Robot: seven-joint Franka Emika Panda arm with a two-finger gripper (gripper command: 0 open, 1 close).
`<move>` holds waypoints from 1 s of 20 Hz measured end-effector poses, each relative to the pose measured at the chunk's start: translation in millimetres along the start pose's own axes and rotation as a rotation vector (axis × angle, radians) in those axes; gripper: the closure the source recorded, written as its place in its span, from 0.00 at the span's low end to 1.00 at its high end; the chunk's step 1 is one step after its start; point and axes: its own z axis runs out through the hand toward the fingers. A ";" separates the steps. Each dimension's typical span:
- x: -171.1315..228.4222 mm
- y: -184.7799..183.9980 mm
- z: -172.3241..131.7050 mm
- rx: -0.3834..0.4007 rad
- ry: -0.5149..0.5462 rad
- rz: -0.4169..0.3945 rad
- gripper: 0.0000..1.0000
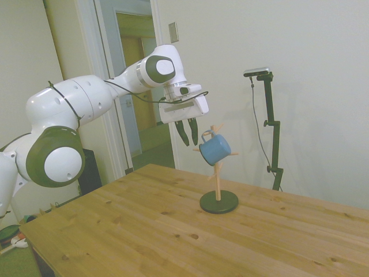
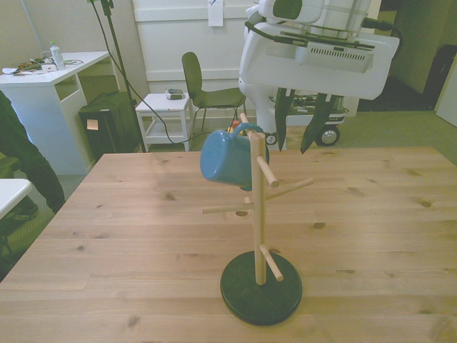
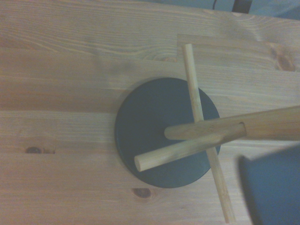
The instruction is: Hang the mug
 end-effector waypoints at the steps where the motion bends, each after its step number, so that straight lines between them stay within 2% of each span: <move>1: 0.2 0.4 -0.8 0.001 0.001 0.001 0.00; 10: -9.3 -5.4 -15.0 0.056 -0.012 0.013 0.00; 20: -60.6 -25.3 -36.4 0.153 -0.007 0.009 0.00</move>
